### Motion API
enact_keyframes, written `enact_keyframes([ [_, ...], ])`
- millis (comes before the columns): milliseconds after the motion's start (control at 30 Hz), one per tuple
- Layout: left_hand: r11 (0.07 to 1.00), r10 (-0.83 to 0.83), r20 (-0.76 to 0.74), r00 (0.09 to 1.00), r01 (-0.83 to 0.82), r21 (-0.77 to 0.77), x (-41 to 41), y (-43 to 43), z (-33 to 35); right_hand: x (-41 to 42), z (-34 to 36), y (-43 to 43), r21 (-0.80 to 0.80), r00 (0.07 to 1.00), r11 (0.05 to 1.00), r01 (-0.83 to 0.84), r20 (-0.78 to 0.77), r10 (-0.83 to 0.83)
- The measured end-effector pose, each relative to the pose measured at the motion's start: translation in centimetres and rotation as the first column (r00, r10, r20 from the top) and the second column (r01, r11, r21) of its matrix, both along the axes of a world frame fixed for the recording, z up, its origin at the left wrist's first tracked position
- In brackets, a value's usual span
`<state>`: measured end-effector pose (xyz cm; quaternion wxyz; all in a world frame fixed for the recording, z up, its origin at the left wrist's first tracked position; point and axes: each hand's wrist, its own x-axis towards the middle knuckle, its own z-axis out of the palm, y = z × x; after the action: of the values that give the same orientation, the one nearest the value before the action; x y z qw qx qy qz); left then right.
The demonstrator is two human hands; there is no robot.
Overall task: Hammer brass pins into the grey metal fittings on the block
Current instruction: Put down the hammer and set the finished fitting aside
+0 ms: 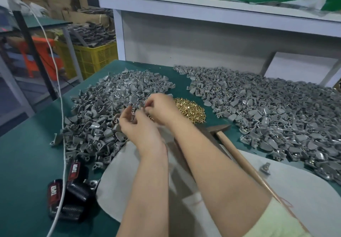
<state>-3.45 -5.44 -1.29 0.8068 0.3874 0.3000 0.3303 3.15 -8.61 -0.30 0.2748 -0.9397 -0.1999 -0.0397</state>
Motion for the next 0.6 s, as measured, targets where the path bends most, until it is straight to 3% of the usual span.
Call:
enact_keyframes([
  [133,0.926,-0.292,-0.006,0.956,0.284,0.248,-0.2,-1.3,-0.2,-1.4,3.4,-5.3,0.148,0.999,0.989,-0.004,-0.041,0.01],
  [267,0.764,-0.472,-0.025,0.881,0.423,0.488,-0.7,-2.4,-0.1,-3.7,4.4,-8.7,0.095,1.0,0.995,0.001,-0.011,0.0],
  [333,0.72,-0.521,-0.029,0.853,0.457,0.522,-0.7,-2.6,-0.1,-4.4,4.2,-10.0,0.15,0.999,0.989,0.005,-0.04,0.001],
  [400,0.712,-0.53,-0.042,0.847,0.472,0.521,-0.7,-2.8,-0.3,-4.9,4.0,-11.2,0.301,0.991,0.954,0.011,-0.131,0.03],
  [467,0.734,-0.489,-0.056,0.87,0.446,0.512,-0.6,-2.8,-0.4,-4.9,3.4,-12.0,0.497,0.976,0.862,0.099,-0.219,0.014],
  [500,0.762,-0.46,-0.049,0.886,0.423,0.49,-0.6,-2.7,-0.4,-4.4,2.8,-12.1,0.508,0.972,0.845,0.168,-0.23,-0.054],
  [533,0.797,-0.427,-0.039,0.903,0.397,0.456,-0.5,-2.6,-0.4,-3.6,2.3,-12.1,0.419,0.966,0.878,0.233,-0.203,-0.159],
  [600,0.862,-0.365,-0.027,0.931,0.348,0.368,-0.5,-2.3,-0.3,-1.8,1.1,-11.1,0.042,0.949,0.952,0.305,-0.104,-0.299],
])
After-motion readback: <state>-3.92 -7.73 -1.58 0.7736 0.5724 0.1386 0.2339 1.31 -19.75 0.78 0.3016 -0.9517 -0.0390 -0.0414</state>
